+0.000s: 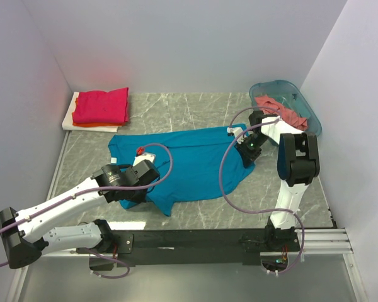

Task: Fold and stack the t-shirts
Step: Fold the tshirt

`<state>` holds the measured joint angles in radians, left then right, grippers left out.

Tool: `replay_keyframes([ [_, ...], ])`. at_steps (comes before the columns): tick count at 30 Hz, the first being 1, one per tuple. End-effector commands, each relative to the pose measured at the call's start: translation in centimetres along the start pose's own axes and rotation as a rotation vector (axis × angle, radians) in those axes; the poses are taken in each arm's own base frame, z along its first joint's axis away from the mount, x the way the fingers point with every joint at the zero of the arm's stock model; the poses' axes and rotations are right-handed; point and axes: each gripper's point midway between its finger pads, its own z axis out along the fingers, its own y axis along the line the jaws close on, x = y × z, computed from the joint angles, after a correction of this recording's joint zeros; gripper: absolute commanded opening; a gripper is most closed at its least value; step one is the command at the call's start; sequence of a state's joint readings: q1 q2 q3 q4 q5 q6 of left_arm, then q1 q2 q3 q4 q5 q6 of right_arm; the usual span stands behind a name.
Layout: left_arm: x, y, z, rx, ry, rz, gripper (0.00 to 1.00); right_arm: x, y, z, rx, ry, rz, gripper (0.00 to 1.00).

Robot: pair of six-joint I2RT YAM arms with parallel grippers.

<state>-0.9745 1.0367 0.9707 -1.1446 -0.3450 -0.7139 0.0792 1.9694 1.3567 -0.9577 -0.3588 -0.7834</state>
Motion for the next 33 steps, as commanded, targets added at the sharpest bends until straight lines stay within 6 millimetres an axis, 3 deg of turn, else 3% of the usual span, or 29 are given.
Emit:
replay_keyframes([
  [1, -0.4, 0.0, -0.3, 0.016, -0.025, 0.003, 0.01, -0.6, 0.7, -0.6, -0.012, -0.026, -0.016, 0.13],
  [6, -0.6, 0.0, -0.3, 0.012, -0.029, 0.0, 0.01, -0.9, 0.8, -2.8, 0.042, -0.057, -0.034, 0.11],
  [11, -0.6, 0.0, -0.3, 0.009, -0.027, 0.0, 0.01, -1.3, 0.8, -4.4, 0.078, -0.085, -0.043, 0.25],
  [16, -0.5, 0.1, -0.3, 0.007, -0.025, -0.001, 0.01, -1.4, 0.5, -3.7, 0.081, -0.087, -0.032, 0.39],
  [33, -0.5, 0.0, -0.3, 0.014, -0.027, 0.002, 0.01, -0.1, 0.0, -0.4, 0.037, -0.024, 0.017, 0.38],
])
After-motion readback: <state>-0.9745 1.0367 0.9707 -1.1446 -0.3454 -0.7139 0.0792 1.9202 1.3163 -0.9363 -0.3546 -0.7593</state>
